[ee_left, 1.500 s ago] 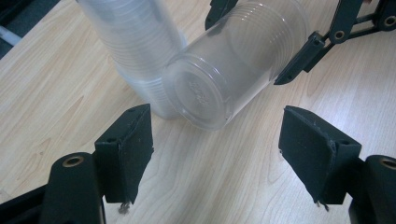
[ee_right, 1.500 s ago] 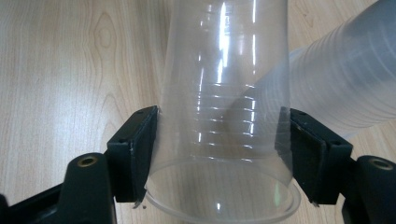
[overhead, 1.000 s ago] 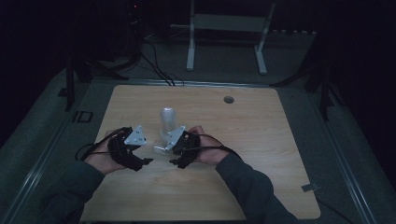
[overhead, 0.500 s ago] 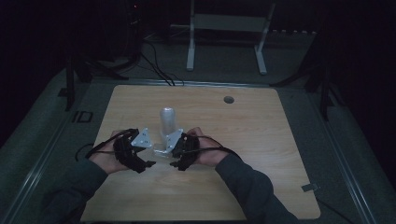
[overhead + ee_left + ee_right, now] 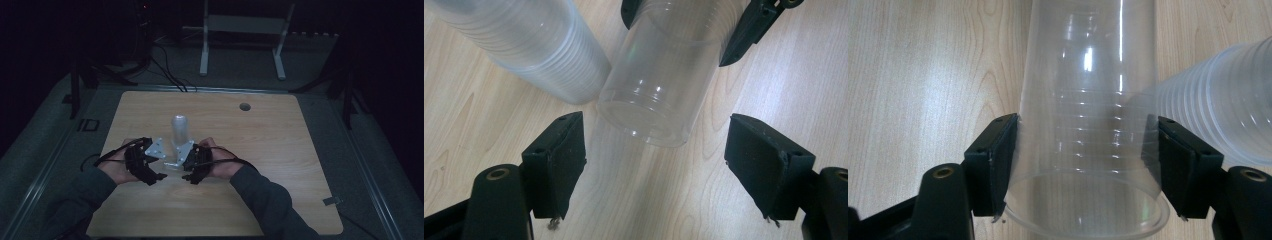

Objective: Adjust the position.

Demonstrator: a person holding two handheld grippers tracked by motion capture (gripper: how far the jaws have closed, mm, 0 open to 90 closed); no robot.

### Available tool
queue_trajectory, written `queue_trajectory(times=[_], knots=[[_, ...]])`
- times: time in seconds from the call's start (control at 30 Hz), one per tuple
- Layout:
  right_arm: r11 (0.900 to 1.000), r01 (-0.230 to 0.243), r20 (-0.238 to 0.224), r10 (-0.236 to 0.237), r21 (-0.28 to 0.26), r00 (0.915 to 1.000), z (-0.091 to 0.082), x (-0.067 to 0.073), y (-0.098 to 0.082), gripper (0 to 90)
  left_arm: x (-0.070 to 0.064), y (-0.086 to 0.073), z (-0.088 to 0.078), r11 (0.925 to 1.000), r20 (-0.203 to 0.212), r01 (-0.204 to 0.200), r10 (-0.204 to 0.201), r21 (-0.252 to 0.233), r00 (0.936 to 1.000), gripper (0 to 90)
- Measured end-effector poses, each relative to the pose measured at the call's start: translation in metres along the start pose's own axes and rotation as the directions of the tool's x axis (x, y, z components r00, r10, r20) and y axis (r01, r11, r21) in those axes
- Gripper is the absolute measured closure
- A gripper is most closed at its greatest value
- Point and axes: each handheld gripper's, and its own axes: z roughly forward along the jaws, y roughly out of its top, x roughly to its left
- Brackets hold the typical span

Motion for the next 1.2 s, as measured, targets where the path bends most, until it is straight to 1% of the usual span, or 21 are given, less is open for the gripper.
queue_trajectory(times=[0.07, 0.27, 0.47, 0.7, 0.87, 0.97, 1.1, 1.2], knots=[[1.0, 0.001, -0.001, -0.001, 0.001, 1.0, 0.0, 0.0, 0.0, 31.2, -0.001, 0.001, 0.001, 1.0, 0.004, -0.002, 0.002, 0.008, 1.0, 24.9], [1.0, 0.013, -0.004, -0.013, 0.009, 0.9999, 0.003, 0.002, 0.001, 31.3, -0.003, 0.004, 0.006, 0.9987, 0.011, -0.029, 0.029, 0.041, 0.9995, 25.0], [1.0, 0.026, -0.006, -0.025, 0.016, 0.9997, 0.004, 0.004, 0.002, 31.4, -0.004, 0.008, 0.012, 0.9965, 0.006, -0.048, 0.048, 0.068, 0.9988, 25.1], [1.0, 0.026, -0.005, -0.026, 0.007, 0.9996, 0.004, 0.004, 0.003, 31.5, -0.004, 0.009, 0.018, 0.9958, 0.023, -0.047, 0.045, 0.078, 0.9987, 25.8], [0.999, 0.037, -0.007, -0.037, 0.009, 0.9993, 0.004, 0.005, 0.004, 31.5, -0.003, 0.009, 0.02, 0.9953, 0.033, -0.049, 0.047, 0.083, 0.9984, 26.8], [0.999, 0.032, -0.009, -0.032, 0.006, 0.9994, 0.004, 0.005, 0.004, 31.5, -0.003, 0.009, 0.021, 0.9963, 0.033, -0.037, 0.034, 0.078, 0.9989, 27.0], [0.999, 0.036, -0.01, -0.036, 0.006, 0.9993, 0.004, 0.005, 0.004, 31.5, -0.003, 0.008, 0.022, 0.9967, 0.037, -0.032, 0.029, 0.074, 0.9989, 28.4], [0.999, 0.046, -0.009, -0.046, 0.011, 0.9989, 0.004, 0.006, 0.004, 31.4, -0.002, 0.006, 0.024, 0.997, 0.035, -0.016, 0.013, 0.076, 0.9993, 33.6]])
